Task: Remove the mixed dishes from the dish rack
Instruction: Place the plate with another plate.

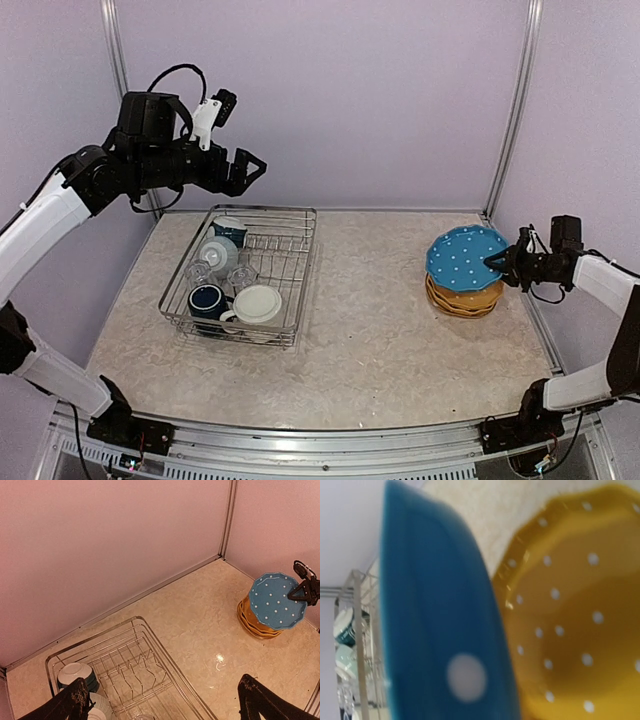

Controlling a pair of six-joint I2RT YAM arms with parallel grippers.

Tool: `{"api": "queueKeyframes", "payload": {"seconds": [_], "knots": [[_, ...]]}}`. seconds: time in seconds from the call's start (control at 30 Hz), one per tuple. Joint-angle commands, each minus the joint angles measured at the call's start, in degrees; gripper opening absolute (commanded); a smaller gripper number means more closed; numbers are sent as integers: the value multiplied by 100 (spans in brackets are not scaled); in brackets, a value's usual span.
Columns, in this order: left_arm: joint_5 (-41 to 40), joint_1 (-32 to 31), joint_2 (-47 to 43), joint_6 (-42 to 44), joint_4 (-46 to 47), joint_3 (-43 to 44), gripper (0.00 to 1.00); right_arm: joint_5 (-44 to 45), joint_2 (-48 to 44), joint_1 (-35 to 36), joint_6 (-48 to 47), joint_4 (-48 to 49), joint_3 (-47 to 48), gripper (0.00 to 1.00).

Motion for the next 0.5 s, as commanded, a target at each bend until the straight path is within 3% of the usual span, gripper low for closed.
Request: {"api": "queueKeyframes", "payload": {"seconds": [0.0,0.47], "knots": [[306,-11,-69,-155,200,-268,99,-747,-25,-400,-561,-90,7,0],[-18,-156,-25,67,188,-391,99,-380,671,-632,-1222,-342,270,5]]}}
